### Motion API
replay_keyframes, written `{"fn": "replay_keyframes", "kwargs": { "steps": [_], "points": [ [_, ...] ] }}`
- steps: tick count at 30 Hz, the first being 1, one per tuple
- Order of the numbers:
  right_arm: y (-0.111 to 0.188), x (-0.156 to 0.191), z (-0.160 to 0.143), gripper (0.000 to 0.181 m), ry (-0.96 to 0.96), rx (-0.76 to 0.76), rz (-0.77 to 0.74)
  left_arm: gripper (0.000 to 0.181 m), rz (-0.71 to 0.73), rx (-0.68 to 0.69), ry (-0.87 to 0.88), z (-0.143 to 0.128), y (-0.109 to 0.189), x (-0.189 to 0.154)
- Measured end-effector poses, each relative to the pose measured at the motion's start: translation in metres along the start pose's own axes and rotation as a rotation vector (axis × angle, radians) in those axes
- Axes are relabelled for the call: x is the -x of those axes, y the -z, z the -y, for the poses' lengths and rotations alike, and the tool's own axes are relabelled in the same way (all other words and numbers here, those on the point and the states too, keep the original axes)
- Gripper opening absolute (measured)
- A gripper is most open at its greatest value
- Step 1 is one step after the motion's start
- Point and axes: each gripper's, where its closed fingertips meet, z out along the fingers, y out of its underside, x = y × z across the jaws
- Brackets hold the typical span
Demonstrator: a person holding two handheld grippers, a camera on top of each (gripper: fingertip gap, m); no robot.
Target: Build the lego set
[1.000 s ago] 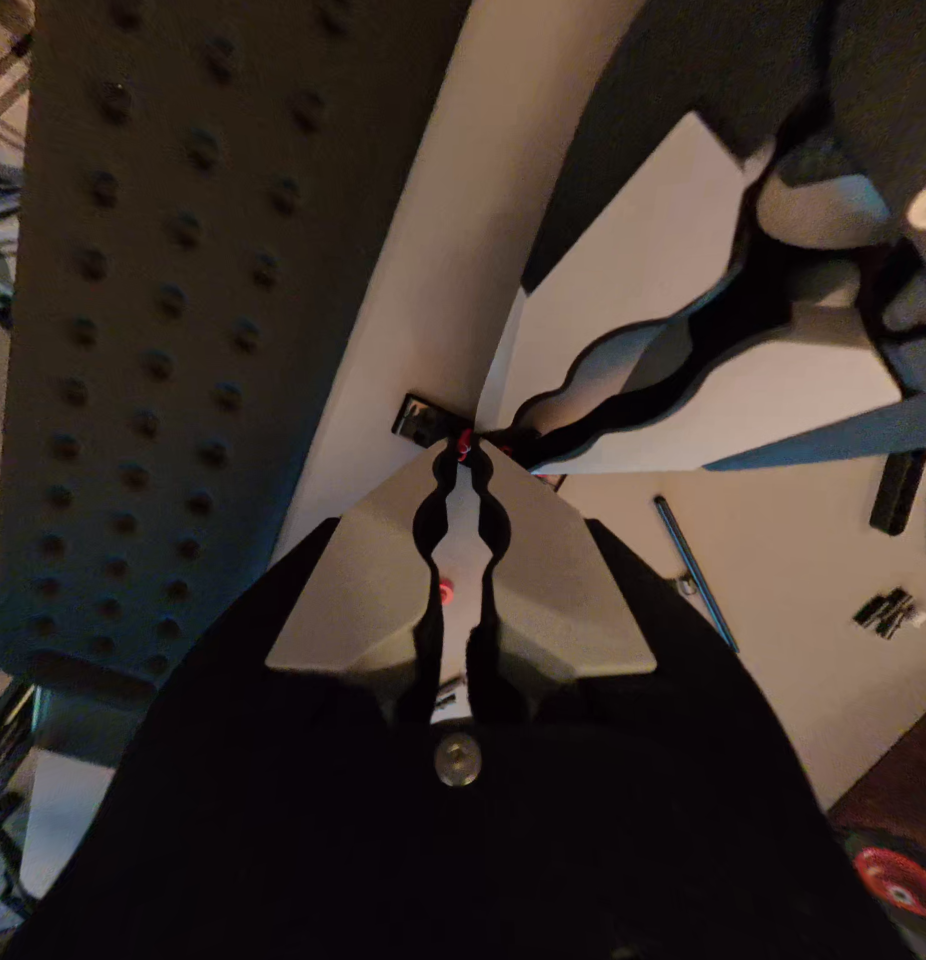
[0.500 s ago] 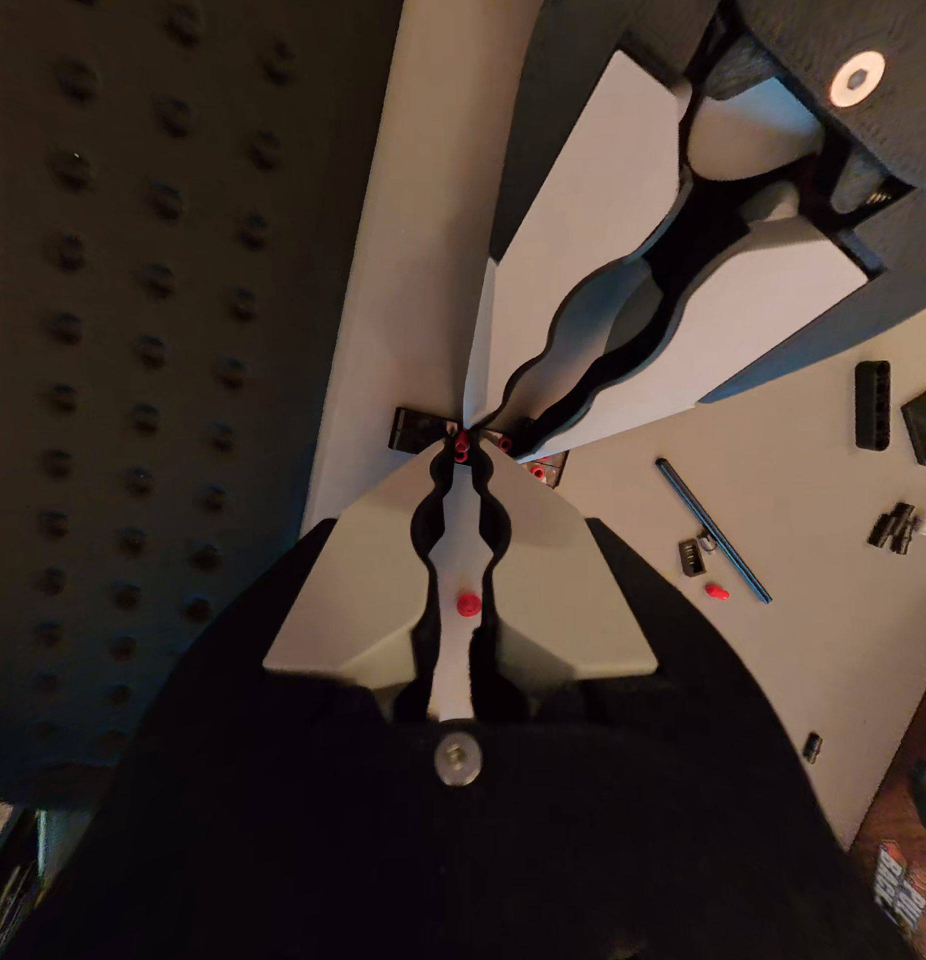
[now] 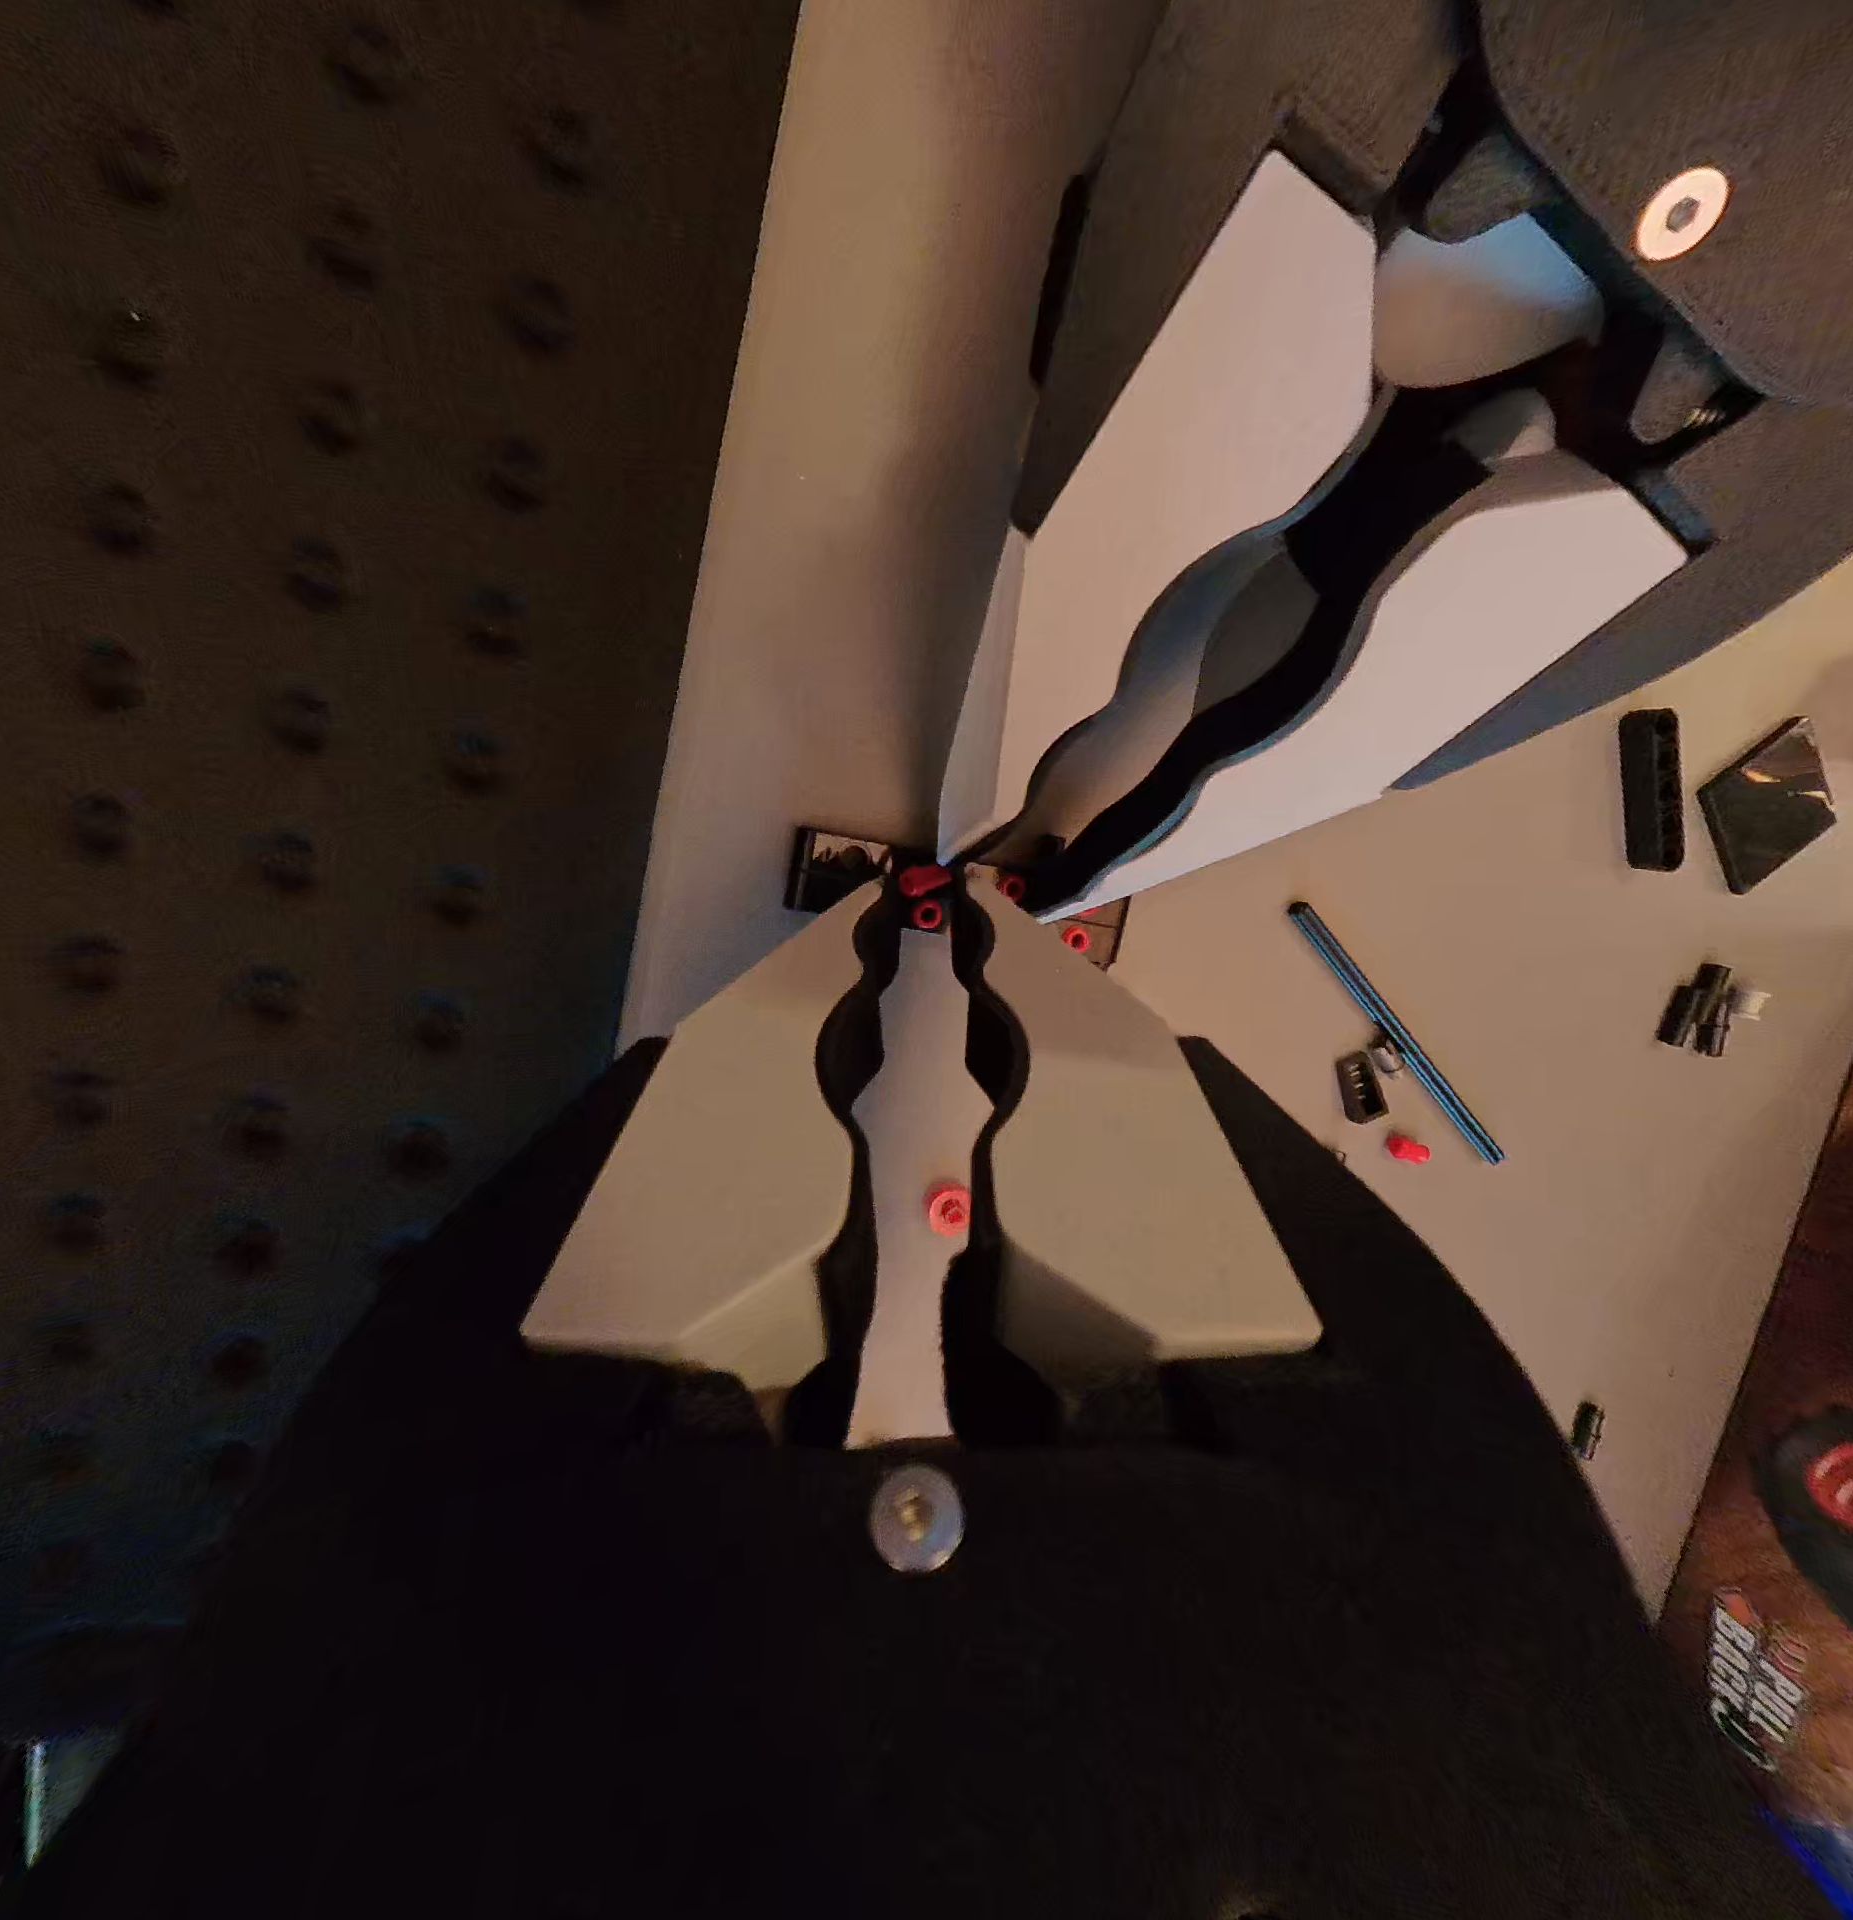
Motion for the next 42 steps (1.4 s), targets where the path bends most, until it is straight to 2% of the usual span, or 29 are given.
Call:
{"fn": "replay_keyframes", "kwargs": {
  "steps": [16, 42],
  "points": [
    [0.0009, 0.0001, 0.0028, 0.000, -0.046, -0.045, -0.067, 0.015, -0.002, 0.000, 0.000, 0.0000, -0.0001, -0.0008],
    [0.0031, -0.0071, 0.0047, 0.000, -0.148, -0.179, -0.083, 0.016, 0.010, 0.001, -0.022, 0.0000, -0.0005, -0.0012]
  ]
}}
